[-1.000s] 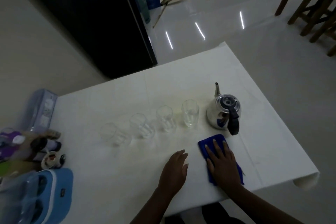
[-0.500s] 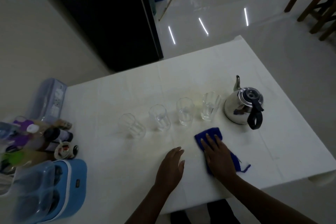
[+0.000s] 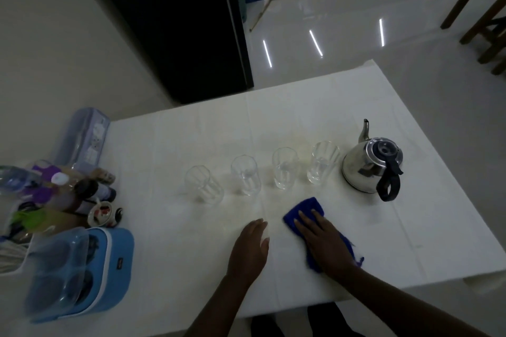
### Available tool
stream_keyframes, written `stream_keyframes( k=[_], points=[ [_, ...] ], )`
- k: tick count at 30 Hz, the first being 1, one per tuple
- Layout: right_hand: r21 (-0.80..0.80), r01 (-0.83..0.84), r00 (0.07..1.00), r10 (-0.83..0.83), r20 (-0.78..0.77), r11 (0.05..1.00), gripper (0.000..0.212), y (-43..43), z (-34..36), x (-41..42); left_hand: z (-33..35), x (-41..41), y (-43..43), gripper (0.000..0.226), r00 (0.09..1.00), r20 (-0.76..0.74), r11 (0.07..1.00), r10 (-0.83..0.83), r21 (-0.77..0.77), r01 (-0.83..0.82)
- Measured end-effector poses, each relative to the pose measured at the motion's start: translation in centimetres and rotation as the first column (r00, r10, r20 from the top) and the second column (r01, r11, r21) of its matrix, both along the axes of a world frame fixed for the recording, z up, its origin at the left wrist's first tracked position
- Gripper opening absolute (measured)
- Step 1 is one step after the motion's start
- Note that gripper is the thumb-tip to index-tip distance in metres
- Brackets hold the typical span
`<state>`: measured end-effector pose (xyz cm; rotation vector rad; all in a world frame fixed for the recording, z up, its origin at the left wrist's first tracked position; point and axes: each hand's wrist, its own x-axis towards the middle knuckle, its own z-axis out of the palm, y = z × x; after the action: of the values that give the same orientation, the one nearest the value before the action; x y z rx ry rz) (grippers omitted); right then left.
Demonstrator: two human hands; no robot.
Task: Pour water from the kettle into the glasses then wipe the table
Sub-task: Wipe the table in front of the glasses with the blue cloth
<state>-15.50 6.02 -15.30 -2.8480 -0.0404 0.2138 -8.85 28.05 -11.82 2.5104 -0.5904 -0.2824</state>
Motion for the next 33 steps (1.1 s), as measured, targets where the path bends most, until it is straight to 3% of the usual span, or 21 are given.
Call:
stream_keyframes(
  k=[2, 7, 9, 12, 14, 15, 17, 21, 23, 28, 30, 33],
  points=[
    [-0.030, -0.082, 0.997, 0.082, -0.006, 0.996, 0.075, -2.3, -0.2, -0.8, 0.1, -0.2, -0.3, 0.040, 1.000, -0.003, 1.000, 0.009, 0.016, -0.009],
    [0.132, 0.271, 0.963, -0.267, -0.046, 0.954, 0.058, 1.4, -0.2, 2.4, -0.2, -0.8, -0.5, 0.041, 0.998, -0.009, 0.998, 0.064, 0.024, -0.063],
    [0.171, 0.281, 0.959, -0.280, -0.031, 0.944, 0.064, 3.2, 0.0, 3.2, -0.3, -0.6, -0.6, 0.041, 0.995, -0.006, 0.995, 0.101, 0.002, -0.101],
    [0.108, -0.030, 0.998, 0.024, 0.057, 0.994, 0.077, 2.1, -0.6, 1.3, 0.0, -0.2, -0.1, 0.040, 0.991, -0.019, 0.991, 0.131, -0.033, -0.132],
    [0.026, -0.211, 0.974, 0.208, 0.091, 0.977, 0.070, -0.3, -1.3, 0.2, 0.3, 0.4, 0.8, 0.040, 0.991, -0.005, 0.991, 0.130, -0.042, -0.130],
    [0.011, -0.212, 0.973, 0.210, 0.094, 0.977, 0.064, -1.3, -1.4, 0.3, 0.3, 0.8, 1.3, 0.040, 0.993, 0.007, 0.992, 0.117, -0.040, -0.117],
    [0.053, -0.052, 0.998, 0.049, 0.048, 0.997, 0.061, -1.2, -0.7, 1.6, 0.3, 1.4, 2.5, 0.040, 0.997, 0.038, 0.998, 0.065, -0.025, -0.064],
    [0.113, 0.269, 0.963, -0.264, -0.060, 0.956, 0.081, 4.4, 0.5, 3.6, 0.0, 2.3, 4.2, 0.041, 0.999, 0.039, 0.999, -0.034, 0.008, 0.034],
    [0.115, 0.254, 0.967, -0.247, -0.069, 0.960, 0.090, 6.3, 0.3, 3.1, 0.1, 2.8, 4.3, 0.040, 0.997, 0.037, 0.998, -0.063, -0.001, 0.063],
    [0.067, -0.069, 0.997, 0.070, -0.010, 0.995, 0.092, 3.7, -1.0, -0.4, 0.0, 3.2, 4.1, 0.039, 0.995, 0.003, 0.994, -0.103, -0.025, 0.103],
    [0.044, -0.010, 1.000, 0.010, 0.005, 0.999, 0.091, 2.5, -0.3, 0.7, -0.1, 3.3, 4.3, 0.040, 0.993, 0.002, 0.993, -0.118, -0.030, 0.118],
    [0.091, 0.250, 0.968, -0.245, -0.056, 0.964, 0.088, 4.5, 0.6, 3.6, -0.3, 3.7, 4.5, 0.040, 0.994, 0.007, 0.994, -0.107, -0.028, 0.107]
  ],
)
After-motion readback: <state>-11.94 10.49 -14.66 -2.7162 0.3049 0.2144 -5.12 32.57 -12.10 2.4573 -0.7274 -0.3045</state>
